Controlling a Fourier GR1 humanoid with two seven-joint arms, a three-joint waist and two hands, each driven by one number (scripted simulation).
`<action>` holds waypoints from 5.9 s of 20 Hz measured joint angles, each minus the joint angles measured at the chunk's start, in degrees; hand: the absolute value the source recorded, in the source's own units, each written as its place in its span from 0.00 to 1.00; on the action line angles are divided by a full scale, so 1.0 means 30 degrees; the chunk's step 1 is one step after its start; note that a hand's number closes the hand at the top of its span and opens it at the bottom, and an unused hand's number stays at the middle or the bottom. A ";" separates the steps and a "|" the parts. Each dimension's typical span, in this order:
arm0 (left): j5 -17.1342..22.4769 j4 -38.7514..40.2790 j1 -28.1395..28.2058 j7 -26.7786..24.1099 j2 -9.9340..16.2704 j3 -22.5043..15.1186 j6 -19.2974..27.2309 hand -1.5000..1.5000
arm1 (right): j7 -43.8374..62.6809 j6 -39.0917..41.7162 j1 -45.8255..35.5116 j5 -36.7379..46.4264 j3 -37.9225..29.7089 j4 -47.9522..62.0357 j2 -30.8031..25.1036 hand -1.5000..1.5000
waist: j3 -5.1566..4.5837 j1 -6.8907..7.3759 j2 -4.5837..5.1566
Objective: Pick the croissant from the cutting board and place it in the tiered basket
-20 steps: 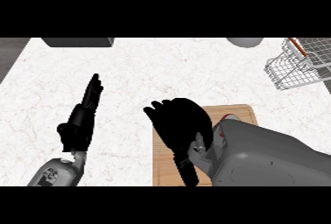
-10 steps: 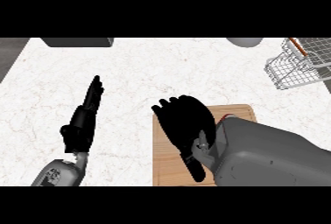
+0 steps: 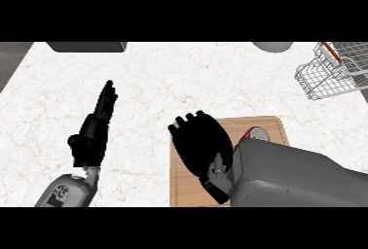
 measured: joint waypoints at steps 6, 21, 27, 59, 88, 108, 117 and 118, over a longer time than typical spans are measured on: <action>-0.0078 -0.0318 0.0807 -0.0332 0.0109 0.0252 -0.0383 0.50 | -0.0139 -0.0074 0.1170 0.2065 0.0072 0.0286 -0.0299 0.00 | 0.0003 -0.0006 -0.0001; -0.0907 -0.0351 0.0882 -0.0118 -0.0765 0.0913 -0.1116 0.50 | -0.2102 0.1755 0.4663 0.5264 -0.2684 0.0516 -0.0213 0.00 | 0.0007 -0.0003 0.0037; -0.1492 -0.0934 0.0878 0.0542 -0.1032 0.1152 -0.1246 0.50 | -0.2863 0.2420 0.5670 0.7143 -0.3377 0.1589 0.1126 0.00 | 0.0009 0.0071 0.0045; -0.3362 -0.0575 0.0857 0.0549 -0.2894 0.3046 -0.3215 0.50 | -0.7128 0.3562 0.9910 1.6296 -0.6857 0.5331 0.5535 0.00 | 0.0011 0.0049 0.0055; -0.3798 -0.0329 0.1074 0.0131 -0.3412 0.4049 -0.3956 0.50 | -1.7155 -0.6755 1.4919 1.9555 -1.2901 0.6039 -0.4284 1.00 | 0.0016 -0.0258 0.0014; -0.4222 -0.1182 0.1377 0.0771 -0.3636 0.3913 -0.4057 0.50 | -1.5608 -0.0078 1.3431 1.1449 -2.4862 -0.1860 -1.0207 1.00 | -0.0006 -0.0132 -0.0012; -0.4390 -0.0872 0.1451 0.0438 -0.4041 0.3700 -0.4157 0.50 | -1.3729 0.1579 0.8895 0.8803 -2.5820 0.1377 -0.9320 1.00 | -0.0008 0.0235 0.0074; -0.4452 -0.0904 0.1406 0.0495 -0.4061 0.3683 -0.4163 0.50 | -1.3781 0.1400 0.8399 0.9047 -2.5457 0.1876 -0.9230 1.00 | -0.0006 0.0252 0.0079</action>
